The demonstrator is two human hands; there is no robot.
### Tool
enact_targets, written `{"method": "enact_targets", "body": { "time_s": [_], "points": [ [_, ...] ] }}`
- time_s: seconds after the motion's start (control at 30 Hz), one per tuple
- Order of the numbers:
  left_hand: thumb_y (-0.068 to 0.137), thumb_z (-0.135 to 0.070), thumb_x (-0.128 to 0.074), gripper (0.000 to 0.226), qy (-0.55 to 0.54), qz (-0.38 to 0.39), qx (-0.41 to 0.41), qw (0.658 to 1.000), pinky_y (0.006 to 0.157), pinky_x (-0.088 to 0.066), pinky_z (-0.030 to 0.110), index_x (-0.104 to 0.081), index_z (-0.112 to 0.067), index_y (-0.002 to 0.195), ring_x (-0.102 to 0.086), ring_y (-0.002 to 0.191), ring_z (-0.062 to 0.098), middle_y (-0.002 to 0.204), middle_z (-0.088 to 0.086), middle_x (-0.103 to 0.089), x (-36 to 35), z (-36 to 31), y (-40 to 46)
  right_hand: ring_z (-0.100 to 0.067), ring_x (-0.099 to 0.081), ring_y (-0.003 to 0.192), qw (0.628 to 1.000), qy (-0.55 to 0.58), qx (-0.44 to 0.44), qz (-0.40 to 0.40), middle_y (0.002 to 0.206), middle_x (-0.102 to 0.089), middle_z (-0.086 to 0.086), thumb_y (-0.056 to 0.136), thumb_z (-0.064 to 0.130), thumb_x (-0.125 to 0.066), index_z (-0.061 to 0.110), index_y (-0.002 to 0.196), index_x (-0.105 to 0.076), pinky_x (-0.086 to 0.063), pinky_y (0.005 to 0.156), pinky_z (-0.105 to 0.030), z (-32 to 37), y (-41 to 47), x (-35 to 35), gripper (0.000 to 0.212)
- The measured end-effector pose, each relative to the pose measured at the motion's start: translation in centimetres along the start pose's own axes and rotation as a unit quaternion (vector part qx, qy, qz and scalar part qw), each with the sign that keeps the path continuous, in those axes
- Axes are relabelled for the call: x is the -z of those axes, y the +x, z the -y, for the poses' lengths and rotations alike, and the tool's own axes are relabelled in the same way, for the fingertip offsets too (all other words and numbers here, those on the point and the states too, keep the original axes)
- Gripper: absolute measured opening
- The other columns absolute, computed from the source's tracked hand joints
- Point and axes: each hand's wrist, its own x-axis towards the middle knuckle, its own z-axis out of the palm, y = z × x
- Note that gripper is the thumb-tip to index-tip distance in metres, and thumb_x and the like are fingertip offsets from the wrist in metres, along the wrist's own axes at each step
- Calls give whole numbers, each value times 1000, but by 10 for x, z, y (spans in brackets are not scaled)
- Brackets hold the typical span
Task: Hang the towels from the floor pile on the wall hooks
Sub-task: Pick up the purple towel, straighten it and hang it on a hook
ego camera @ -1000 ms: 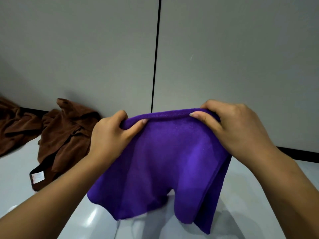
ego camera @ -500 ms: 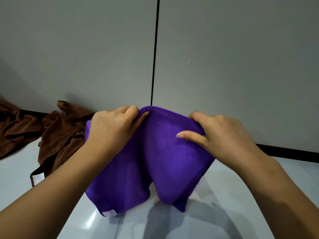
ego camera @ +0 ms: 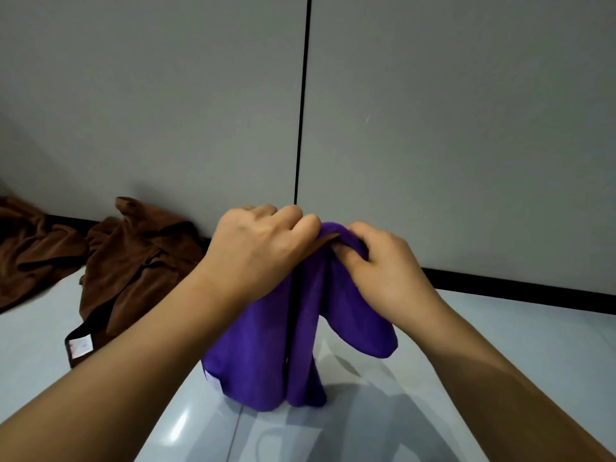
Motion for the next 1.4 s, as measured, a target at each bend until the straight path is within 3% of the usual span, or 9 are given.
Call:
{"method": "enact_targets", "body": {
  "time_s": [0.1, 0.2, 0.33, 0.47, 0.77, 0.93, 1.07, 1.23, 1.4],
  "points": [
    [94, -35, -46, 43, 10, 8, 20, 1000, 41, -20, 21, -49, -13, 57, -43, 36, 23, 49, 5, -44, -1, 0, -1, -3, -50, 62, 992, 97, -83, -20, 69, -54, 6, 97, 19, -43, 17, 78, -54, -37, 50, -14, 3, 1, -8, 22],
    [93, -37, -48, 43, 3, 28, 51, 998, 43, -15, 20, -44, -14, 56, -42, 34, 23, 47, 4, -42, -3, -4, -2, -19, -52, 75, 991, 76, -104, -43, 78, -53, 2, 99, 20, -36, 11, 89, -50, -39, 61, -29, 7, 2, -20, 19],
    [90, -38, -50, 41, -26, 43, 97, 994, 43, -15, 19, -39, -15, 57, -41, 32, 24, 45, 4, -44, -6, -8, -5, -15, -46, 68, 990, -117, -15, -71, 73, -43, 8, 101, 35, -29, 18, 90, -36, -32, 56, -27, 4, -4, -26, 22],
    [87, -42, -49, 42, -49, 72, 103, 991, 43, -16, 18, -40, -15, 57, -43, 32, 25, 45, 4, -46, -10, -8, -15, -24, -53, 47, 939, -311, 90, -112, 58, -52, 0, 95, 47, -33, 15, 76, -44, -24, 44, -24, -14, -2, -25, 39],
    [87, -45, -42, 45, -105, 166, 138, 971, 41, -26, 20, -53, -11, 60, -52, 37, 29, 47, 6, -54, -55, -19, -47, -26, -52, 32, 900, -389, 152, -127, 46, -54, -3, 85, 45, -36, 12, 64, -54, -20, 40, -19, -69, 23, -51, 43],
    [89, -43, -38, 46, -124, 232, 106, 959, 42, -23, 19, -53, -11, 60, -53, 36, 29, 49, 8, -57, -79, -18, -37, -30, -66, 60, 885, -440, 149, -29, 71, -65, -8, 94, 48, -35, 9, 87, -58, -32, 46, -29, -72, 45, -35, 45],
    [87, -47, -36, 49, -132, 289, 96, 943, 40, -26, 18, -53, -11, 60, -53, 34, 28, 48, 8, -57, -72, -5, 1, -22, -49, 29, 886, -442, 135, -34, 41, -52, -1, 84, 48, -39, 14, 59, -54, -27, 37, -16, -63, 60, 0, 45],
    [85, -52, -35, 51, -140, 290, 94, 942, 49, -7, 12, -47, -12, 55, -49, 30, 28, 44, 5, -52, -40, 38, 109, -21, -44, 26, 870, -461, 157, -79, 39, -48, 0, 83, 48, -35, 14, 56, -52, -16, 43, -17, -10, 98, 96, 47],
    [95, -56, -14, 68, -156, 275, 82, 945, 42, -17, 17, -49, -13, 56, -49, 32, 27, 46, 4, -50, 25, 87, 246, -21, -41, 26, 866, -460, 185, -67, 41, -46, -2, 84, 52, -53, 11, 59, -51, -20, 40, -17, 87, 132, 231, 49]
  ]
}}
